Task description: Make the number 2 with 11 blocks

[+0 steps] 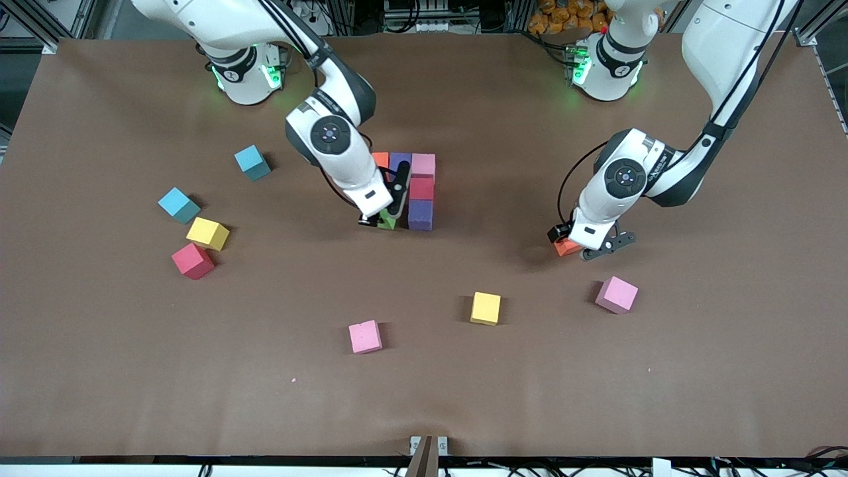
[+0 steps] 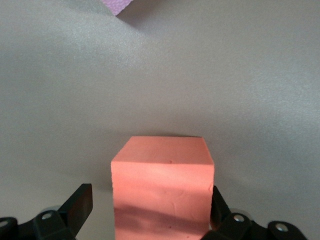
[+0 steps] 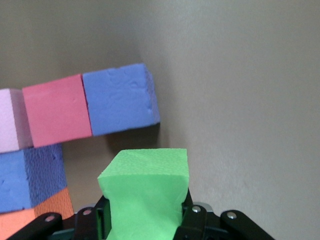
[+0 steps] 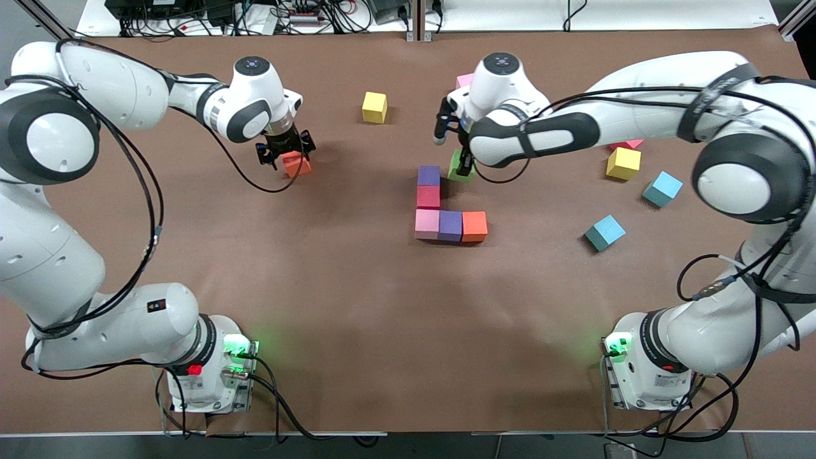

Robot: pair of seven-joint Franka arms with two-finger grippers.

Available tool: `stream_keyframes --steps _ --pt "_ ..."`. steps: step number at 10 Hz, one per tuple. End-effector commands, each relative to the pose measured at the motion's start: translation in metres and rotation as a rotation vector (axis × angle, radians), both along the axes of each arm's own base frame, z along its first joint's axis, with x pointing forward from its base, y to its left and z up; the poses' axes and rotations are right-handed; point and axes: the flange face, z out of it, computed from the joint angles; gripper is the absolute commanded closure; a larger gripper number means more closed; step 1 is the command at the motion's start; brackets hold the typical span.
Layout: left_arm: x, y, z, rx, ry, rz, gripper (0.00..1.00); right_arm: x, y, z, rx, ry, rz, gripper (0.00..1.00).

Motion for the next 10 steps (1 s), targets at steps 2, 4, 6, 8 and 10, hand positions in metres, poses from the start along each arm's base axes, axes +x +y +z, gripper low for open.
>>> stream_keyframes --steps 2,4,6,8,10 --pt "0.011 0.001 0.003 -0.008 -0.024 -0.012 0.61 0.006 0.004 -0.012 -0.018 0.009 0.028 0.77" --pt "0.021 0.003 0.011 -0.009 -0.044 0.007 0.83 0.006 0.004 -0.016 -0.022 0.014 0.033 0.77" --pt "0.037 0.009 0.029 0.007 -0.045 0.048 0.83 0.001 0.008 -0.022 -0.023 0.018 0.042 0.76" --pt "0.046 0.012 0.040 0.017 -0.014 0.082 0.91 -0.002 0.011 -0.028 -0.026 0.026 0.043 0.76" --pt "0.050 0.012 0.044 0.002 -0.015 0.105 0.93 -0.003 0.014 -0.033 -0.017 0.021 0.043 0.76"
